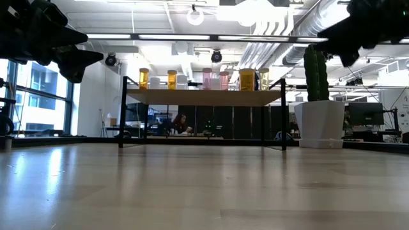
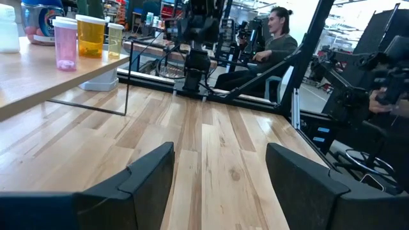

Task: Pick and place medicine bottles onto shelf by color
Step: Return to Home Position

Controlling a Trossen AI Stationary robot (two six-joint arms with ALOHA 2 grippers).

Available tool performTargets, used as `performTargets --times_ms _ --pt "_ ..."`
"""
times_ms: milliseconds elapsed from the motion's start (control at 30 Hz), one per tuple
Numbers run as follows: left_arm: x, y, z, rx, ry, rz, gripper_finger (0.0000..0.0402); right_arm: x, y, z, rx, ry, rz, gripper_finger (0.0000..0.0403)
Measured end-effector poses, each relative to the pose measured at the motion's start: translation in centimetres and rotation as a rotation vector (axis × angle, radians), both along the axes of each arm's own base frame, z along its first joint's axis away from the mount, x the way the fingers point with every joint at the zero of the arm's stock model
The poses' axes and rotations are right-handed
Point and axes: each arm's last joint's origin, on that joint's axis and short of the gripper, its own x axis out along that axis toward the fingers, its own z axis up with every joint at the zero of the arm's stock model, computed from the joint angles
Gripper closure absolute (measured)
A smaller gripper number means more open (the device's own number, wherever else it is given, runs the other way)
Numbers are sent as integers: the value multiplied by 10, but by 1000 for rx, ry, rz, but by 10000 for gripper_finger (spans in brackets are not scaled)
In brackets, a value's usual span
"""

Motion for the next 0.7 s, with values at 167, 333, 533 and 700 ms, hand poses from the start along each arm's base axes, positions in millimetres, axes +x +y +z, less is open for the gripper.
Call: performTargets --times_ms 167,333,533,700 --pt "0 0 0 1 0 0 165 -3 0 -21 36 -27 1 240" --pt "0 0 0 0 0 0 165 -9 0 -30 55 -108 30 240" --pt "0 0 0 1 -1 0 165 -13 0 -36 62 -191 48 240" --pt "0 0 0 0 -1 0 165 -12 0 -37 64 -182 49 240"
